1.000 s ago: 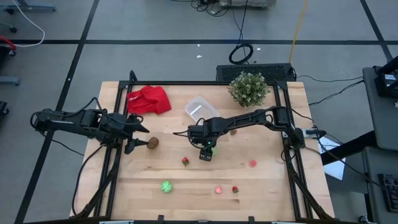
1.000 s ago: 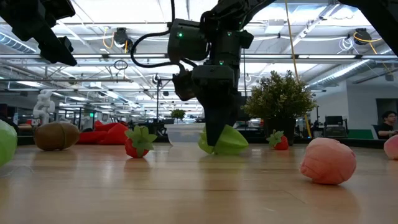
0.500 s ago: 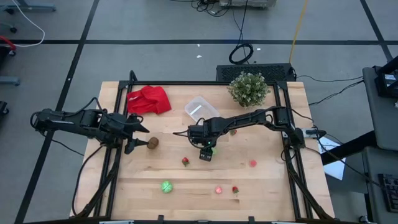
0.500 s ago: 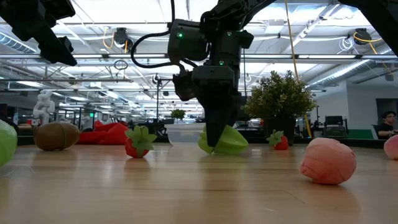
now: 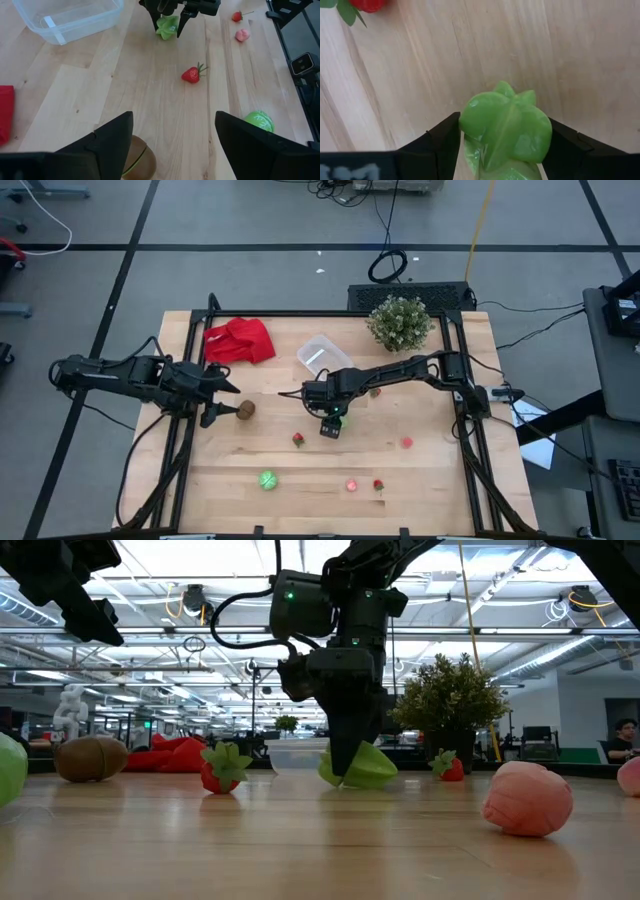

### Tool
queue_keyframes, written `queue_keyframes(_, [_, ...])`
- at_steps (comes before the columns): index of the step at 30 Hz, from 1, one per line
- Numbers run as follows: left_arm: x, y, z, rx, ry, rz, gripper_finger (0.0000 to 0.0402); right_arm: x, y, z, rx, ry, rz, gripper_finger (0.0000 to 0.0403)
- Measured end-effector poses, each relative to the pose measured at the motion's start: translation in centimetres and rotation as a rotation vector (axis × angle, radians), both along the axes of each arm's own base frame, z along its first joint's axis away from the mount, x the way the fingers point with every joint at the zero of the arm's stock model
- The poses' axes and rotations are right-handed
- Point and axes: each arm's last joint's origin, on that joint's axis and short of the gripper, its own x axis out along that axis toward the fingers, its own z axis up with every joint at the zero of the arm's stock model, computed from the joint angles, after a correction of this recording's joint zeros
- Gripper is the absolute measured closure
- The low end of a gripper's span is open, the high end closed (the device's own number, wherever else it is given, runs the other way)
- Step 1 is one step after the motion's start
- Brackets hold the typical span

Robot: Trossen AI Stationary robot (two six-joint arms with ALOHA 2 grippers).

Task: Pick and placing Produce into tupperware
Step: Put the green starfruit into the transparent bin

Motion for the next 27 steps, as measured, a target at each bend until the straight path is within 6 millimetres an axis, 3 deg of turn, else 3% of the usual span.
queue_keyframes(17, [0.0,0.0,0.0,0.000,0.001,0.000,0.0117,-0.4,0.8,1.1,0.013,0.002,-0.030,0.0194])
queue_keyframes(27, [0.0,0.0,0.0,0.000,-0.001,0.001,0.0117,-1.1,0.4,4.3,0.017,-0.066,-0.056,0.0194])
